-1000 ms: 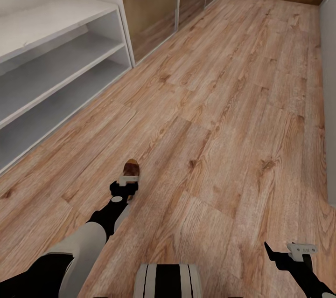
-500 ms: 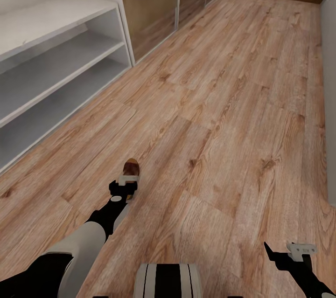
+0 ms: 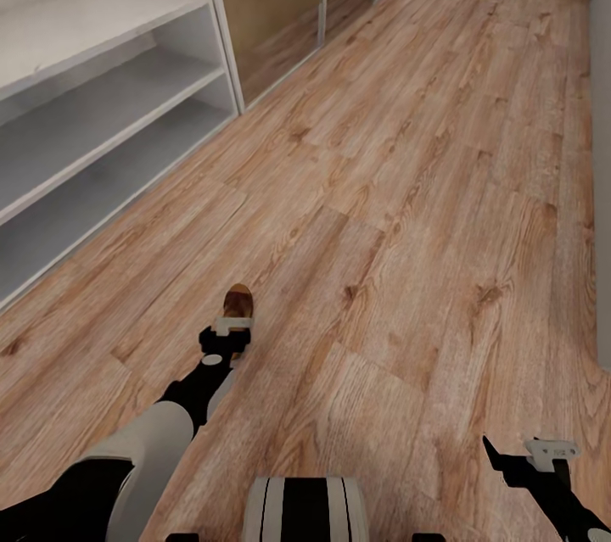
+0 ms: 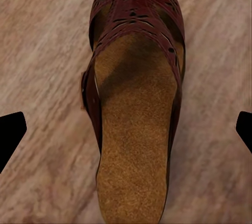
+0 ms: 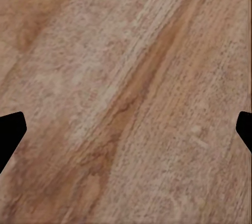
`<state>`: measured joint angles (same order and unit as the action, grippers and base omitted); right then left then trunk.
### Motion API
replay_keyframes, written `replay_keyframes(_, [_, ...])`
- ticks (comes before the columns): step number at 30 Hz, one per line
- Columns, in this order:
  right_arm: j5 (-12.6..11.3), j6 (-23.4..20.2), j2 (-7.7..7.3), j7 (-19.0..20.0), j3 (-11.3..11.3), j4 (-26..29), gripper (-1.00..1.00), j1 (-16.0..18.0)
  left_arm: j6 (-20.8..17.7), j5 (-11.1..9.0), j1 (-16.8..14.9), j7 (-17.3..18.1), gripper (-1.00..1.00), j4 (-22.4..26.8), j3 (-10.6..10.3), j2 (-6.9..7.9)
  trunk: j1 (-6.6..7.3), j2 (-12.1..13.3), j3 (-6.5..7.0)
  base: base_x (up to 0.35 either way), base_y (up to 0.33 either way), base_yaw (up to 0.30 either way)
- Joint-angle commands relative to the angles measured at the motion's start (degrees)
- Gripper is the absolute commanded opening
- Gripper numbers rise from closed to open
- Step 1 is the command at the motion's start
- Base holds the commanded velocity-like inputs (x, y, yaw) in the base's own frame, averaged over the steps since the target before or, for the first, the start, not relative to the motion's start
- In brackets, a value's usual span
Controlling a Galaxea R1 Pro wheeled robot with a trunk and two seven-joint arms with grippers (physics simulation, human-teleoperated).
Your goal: Pick up the two gym shoes and the two sandals from the corridor floor and place them onto the hallstand (shoe rack) in the corridor, making sure they are on the rack and not on the floor. Arrange them so the two gym shoes are next to each other and the two sandals are next to each other.
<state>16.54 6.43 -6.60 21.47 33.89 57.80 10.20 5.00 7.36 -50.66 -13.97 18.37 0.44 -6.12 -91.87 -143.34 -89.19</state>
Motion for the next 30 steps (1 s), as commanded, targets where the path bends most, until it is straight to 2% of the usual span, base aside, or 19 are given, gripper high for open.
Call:
replay_keyframes(1, [-0.03, -0.04, -0.23, 0.01, 0.04, 0.48, 1.00, 0.21, 0.00, 0.01, -0.01, 0.00, 1.00, 0.00, 0.00, -0.04, 0.00, 0.00, -0.05, 0.000, 0.000, 0.000])
replay_keyframes(3, [-0.05, -0.10, -0.48, 0.02, 0.08, 1.25, 1.00, 0.52, 0.00, 0.01, -0.02, 0.00, 1.00, 0.00, 0.00, -0.09, 0.00, 0.00, -0.12, 0.000, 0.000, 0.000])
replay_keyframes(7, [-0.10, -2.87, -1.18, 0.10, 0.15, 7.53, 1.00, 2.47, 0.03, 0.02, 0.00, 0.00, 1.00, 0.00, -0.01, -0.21, 0.00, 0.00, -0.20, 0.000, 0.000, 0.000])
replay_keyframes(8, [-0.10, -2.87, -1.18, 0.10, 0.15, 7.53, 1.00, 2.47, 0.03, 0.02, 0.00, 0.00, 1.00, 0.00, -0.01, -0.21, 0.00, 0.00, -0.22, 0.000, 0.000, 0.000])
replay_keyframes(12, [-0.39, -10.31, -1.71, 0.47, 0.27, 16.70, 1.00, 4.32, 0.09, 0.02, -0.03, 0.03, 1.00, 0.00, -0.04, -0.26, 0.00, 0.00, -0.25, 0.000, 0.000, 0.000])
replay_keyframes(13, [-0.39, -10.31, -1.71, 0.47, 0.27, 16.70, 1.00, 4.32, 0.09, 0.02, -0.03, 0.03, 1.00, 0.00, -0.04, -0.26, 0.00, 0.00, -0.26, 0.000, 0.000, 0.000])
replay_keyframes(17, [-2.02, -14.77, -2.00, 1.11, 0.34, 23.51, 1.00, 5.18, 0.15, 0.03, -0.01, 0.06, 1.00, 0.03, -0.07, -0.31, 0.00, 0.00, -0.27, 0.000, 0.000, 0.000])
replay_keyframes(18, [-2.02, -14.77, -2.00, 1.11, 0.34, 23.51, 1.00, 5.18, 0.15, 0.03, -0.01, 0.06, 1.00, 0.03, -0.07, -0.31, 0.00, 0.00, -0.28, 0.000, 0.000, 0.000])
replay_keyframes(24, [-6.04, -17.21, -2.59, 1.63, 0.98, 28.28, 1.00, 5.61, 0.22, 0.03, 0.04, 0.08, 1.00, 0.07, -0.08, -0.31, 0.00, 0.00, -0.28, 0.000, 0.000, 0.000])
replay_keyframes(30, [-7.15, -17.92, -2.88, 2.09, 1.44, 29.71, 1.00, 5.54, 0.25, 0.03, 0.07, 0.08, 1.00, 0.08, -0.08, -0.30, 0.00, 0.00, -0.29, 0.000, 0.000, 0.000])
